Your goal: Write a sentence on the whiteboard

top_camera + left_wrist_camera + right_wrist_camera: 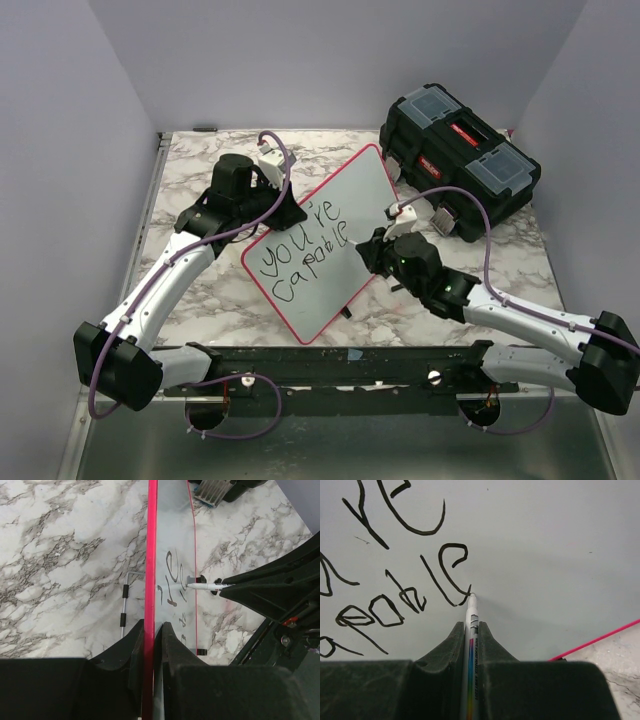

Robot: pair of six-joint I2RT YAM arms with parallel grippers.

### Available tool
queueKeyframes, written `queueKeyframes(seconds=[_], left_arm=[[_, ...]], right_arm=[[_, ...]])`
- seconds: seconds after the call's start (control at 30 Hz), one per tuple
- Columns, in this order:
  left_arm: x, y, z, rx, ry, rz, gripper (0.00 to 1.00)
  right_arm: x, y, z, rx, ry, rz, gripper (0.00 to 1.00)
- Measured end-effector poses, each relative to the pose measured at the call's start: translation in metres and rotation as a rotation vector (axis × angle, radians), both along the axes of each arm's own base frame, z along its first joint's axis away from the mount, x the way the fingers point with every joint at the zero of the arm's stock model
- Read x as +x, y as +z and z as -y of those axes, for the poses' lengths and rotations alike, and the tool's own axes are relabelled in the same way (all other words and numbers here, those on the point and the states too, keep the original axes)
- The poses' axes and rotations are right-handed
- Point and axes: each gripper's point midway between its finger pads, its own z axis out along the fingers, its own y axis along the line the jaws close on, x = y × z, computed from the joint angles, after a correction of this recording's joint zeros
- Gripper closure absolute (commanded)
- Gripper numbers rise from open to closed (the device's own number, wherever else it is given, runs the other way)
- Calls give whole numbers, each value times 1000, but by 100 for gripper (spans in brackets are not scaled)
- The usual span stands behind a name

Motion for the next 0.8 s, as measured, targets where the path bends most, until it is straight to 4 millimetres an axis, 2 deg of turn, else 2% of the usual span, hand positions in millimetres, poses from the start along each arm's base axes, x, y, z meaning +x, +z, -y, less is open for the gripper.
queueKeyframes(seconds=[0.17, 0.23, 0.3, 0.4, 0.5, 0.57, 0.7, 0.8], left_arm=[[0, 1, 1, -2, -4, 3, 100], [-1, 1, 2, -2, -6, 4, 100], [-1, 1, 2, -3, -7, 5, 100], [-1, 2, 2, -3, -6, 6, 100], [-1, 2, 2, -3, -8, 7, 100], [-2, 2, 2, -3, -8, 7, 100], [-2, 3, 2, -4, -8, 8, 100], [-2, 3, 2, -4, -8, 9, 100]], right_arm=[[7, -3, 12, -52, -63, 7, 99], [13, 2, 13, -75, -89, 22, 99], [22, 15, 12, -82, -111, 49, 99], [33, 48, 6, -59, -133, 105, 99], [38, 81, 3, -14, -140, 155, 99], [37, 95, 4, 13, -141, 176, 99], [31, 109, 9, 47, -132, 191, 100], [24, 111, 11, 55, -113, 182, 99]])
